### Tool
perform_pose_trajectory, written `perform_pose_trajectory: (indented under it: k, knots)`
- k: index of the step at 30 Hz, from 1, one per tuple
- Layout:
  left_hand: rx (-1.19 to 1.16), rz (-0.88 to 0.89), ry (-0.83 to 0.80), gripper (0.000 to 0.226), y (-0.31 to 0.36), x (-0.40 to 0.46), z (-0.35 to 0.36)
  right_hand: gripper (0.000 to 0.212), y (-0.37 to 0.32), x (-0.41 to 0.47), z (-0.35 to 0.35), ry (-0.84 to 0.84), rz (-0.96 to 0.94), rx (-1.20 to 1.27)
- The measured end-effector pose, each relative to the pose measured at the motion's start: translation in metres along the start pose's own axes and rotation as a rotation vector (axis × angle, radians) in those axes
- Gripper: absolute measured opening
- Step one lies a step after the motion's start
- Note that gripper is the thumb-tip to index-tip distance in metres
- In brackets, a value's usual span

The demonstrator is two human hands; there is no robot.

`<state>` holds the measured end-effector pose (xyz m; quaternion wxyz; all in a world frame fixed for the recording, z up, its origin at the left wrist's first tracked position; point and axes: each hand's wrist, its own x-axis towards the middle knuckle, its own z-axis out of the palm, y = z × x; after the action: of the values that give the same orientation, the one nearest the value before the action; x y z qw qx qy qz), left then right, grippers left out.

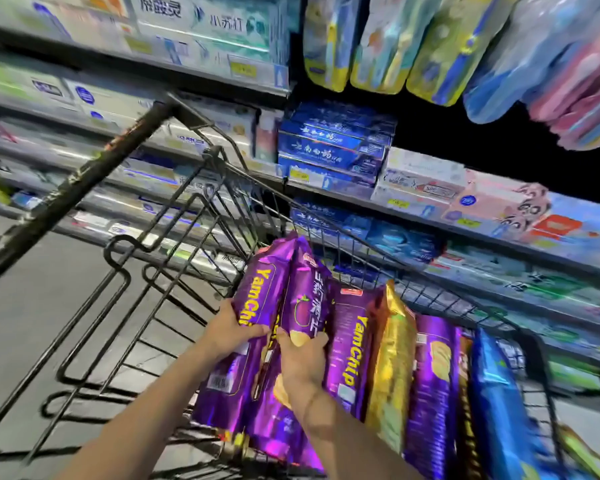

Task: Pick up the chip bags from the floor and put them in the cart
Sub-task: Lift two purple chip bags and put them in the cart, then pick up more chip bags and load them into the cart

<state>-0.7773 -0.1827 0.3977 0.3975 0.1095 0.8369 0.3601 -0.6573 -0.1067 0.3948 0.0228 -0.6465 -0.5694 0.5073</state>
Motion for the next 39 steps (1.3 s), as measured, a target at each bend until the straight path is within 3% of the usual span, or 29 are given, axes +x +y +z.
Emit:
perform_pose_trajectory:
  k: [5, 11, 16, 19, 24, 30, 35, 39]
  knots:
    - [-0.046, 0.059, 0.0, 0.084, -0.001, -0.008, 0.014, 0.087, 0.01, 0.002, 0.005, -0.037, -0.005, -0.013]
    - [-0.044, 0.173, 0.019, 0.051, 0.013, -0.011, 0.008, 0.075, -0.009, -0.008, -0.029, -0.1, -0.247, -0.096]
    - [0.289, 0.368, 0.034, 0.065, 0.105, -0.063, 0.022, 0.068, -0.024, -0.019, -0.109, -0.044, -0.414, -0.236]
    - [0.585, 0.5, -0.042, 0.075, 0.155, -0.083, 0.058, 0.066, -0.016, -0.019, -0.179, 0.075, -0.515, -0.404]
    - [1.015, 0.869, -0.091, 0.076, 0.239, -0.128, 0.17, 0.059, 0.029, -0.009, -0.321, 0.298, -0.472, -0.536]
    - [1.207, 1.234, -0.204, 0.07, 0.305, -0.2, 0.355, 0.06, 0.146, 0.001, -0.493, 0.515, -0.191, -0.533]
    - [1.368, 1.284, -0.363, 0.073, 0.316, -0.26, 0.524, 0.061, 0.277, 0.019, -0.61, 0.613, 0.023, -0.407]
    - [1.493, 1.274, -0.43, 0.074, 0.301, -0.294, 0.653, 0.067, 0.388, 0.033, -0.691, 0.553, 0.171, -0.445]
